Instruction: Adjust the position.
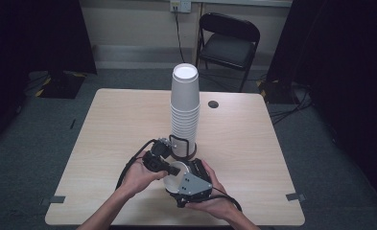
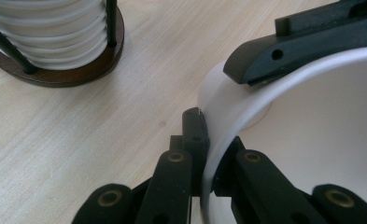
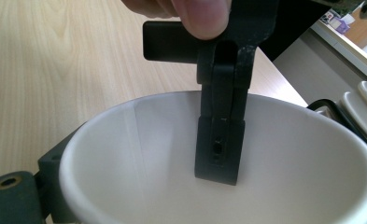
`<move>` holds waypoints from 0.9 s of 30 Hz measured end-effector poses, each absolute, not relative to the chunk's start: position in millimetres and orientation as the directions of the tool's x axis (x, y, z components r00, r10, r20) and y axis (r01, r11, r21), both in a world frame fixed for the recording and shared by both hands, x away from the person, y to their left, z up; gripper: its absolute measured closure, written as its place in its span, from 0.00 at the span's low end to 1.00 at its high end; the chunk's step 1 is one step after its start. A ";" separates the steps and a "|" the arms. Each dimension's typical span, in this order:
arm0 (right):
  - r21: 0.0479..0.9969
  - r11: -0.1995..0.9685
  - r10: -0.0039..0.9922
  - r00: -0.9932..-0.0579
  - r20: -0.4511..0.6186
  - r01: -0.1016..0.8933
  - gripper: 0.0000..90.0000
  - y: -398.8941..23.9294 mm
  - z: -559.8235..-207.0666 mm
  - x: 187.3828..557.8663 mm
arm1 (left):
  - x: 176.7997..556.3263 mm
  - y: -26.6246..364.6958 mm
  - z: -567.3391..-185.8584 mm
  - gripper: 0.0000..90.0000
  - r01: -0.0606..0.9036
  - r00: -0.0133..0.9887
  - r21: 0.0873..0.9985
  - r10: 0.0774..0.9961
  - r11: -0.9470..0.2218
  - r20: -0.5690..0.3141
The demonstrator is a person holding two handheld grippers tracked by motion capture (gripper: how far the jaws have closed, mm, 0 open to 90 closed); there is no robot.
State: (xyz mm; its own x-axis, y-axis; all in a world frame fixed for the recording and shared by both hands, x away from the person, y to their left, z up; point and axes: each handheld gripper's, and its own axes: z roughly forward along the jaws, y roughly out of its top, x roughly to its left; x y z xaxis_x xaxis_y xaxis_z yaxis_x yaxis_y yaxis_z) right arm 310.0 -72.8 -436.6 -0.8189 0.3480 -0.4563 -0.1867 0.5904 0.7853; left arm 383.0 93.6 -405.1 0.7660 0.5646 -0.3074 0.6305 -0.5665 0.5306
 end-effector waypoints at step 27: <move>0.867 0.496 0.463 -0.833 -0.304 -0.041 0.13 -87.7 -431.6 321.9 | 364.5 121.2 -398.1 0.49 0.563 0.723 0.749 0.646 -0.349 -0.242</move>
State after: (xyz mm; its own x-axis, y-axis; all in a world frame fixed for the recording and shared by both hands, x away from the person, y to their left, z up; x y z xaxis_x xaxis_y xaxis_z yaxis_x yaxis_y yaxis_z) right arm 321.9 -87.7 -431.6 -0.8328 0.4629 -0.3036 -0.0405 0.4959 0.8674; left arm 364.5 121.2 -398.1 0.7235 0.6464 -0.2425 0.5631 -0.3493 0.7490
